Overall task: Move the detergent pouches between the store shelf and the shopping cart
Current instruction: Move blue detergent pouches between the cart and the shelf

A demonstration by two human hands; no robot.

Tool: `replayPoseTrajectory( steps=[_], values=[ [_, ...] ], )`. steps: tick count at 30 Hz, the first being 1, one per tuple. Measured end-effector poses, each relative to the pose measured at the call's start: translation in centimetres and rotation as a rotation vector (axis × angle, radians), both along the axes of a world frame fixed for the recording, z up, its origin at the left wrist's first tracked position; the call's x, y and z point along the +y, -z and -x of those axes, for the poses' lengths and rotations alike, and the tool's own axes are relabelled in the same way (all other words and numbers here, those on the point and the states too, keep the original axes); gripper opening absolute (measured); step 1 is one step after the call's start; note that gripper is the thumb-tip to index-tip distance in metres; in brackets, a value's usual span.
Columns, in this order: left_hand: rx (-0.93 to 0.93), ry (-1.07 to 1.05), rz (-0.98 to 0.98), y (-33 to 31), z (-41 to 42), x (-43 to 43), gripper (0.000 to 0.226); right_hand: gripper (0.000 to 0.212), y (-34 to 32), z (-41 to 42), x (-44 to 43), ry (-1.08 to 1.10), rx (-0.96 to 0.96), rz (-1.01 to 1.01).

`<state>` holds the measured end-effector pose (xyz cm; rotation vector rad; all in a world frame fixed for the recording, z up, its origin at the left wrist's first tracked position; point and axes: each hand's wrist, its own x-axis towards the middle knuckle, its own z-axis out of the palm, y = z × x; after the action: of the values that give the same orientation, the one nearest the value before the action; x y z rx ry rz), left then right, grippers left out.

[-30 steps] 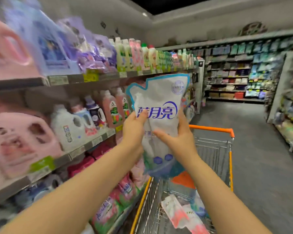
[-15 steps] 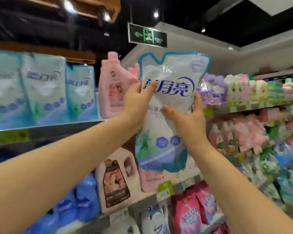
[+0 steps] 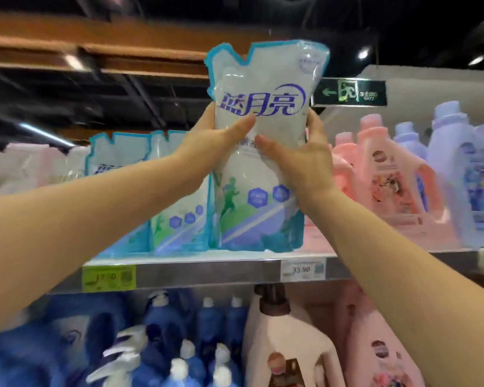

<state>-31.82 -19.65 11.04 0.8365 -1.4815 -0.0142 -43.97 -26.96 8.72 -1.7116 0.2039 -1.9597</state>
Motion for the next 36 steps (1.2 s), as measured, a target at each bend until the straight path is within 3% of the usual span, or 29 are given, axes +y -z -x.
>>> replayPoseTrajectory(
  steps=[4, 10, 12, 16, 22, 30, 36],
  values=[
    [0.092, -0.054, -0.017, -1.1, -3.0, -3.4, 0.049, 0.096, -1.5, -3.8, -4.2, -0.078, 0.034, 0.001],
    [0.18, -0.105, -0.051, 0.1, -5.7, -7.0, 0.087, 0.078, -0.4, -7.1, -8.3, -0.184, 0.086, -0.036],
    [0.215, -0.115, -0.062, 0.9, -6.5, -8.2, 0.085, 0.074, 0.3, -7.8, -9.1, -0.189, 0.089, -0.032],
    [0.226, -0.105, -0.08, 2.3, -7.9, -10.3, 0.057, 0.076, 1.9, -8.6, -10.5, -0.192, 0.131, -0.081],
    [0.185, -0.132, -0.07, 3.4, -8.0, -11.7, 0.063, 0.074, 2.6, -8.3, -11.5, -0.163, 0.162, -0.145],
    [-0.039, -0.137, -0.103, 5.9, -7.8, -9.5, 0.084, 0.061, 2.5, -6.9, -11.4, -0.058, 0.196, -0.169],
    [-0.399, -0.417, -0.273, 8.0, -8.1, -8.5, 0.088, 0.064, 2.6, -7.8, -11.8, 0.101, 0.216, -0.155]
  ],
)
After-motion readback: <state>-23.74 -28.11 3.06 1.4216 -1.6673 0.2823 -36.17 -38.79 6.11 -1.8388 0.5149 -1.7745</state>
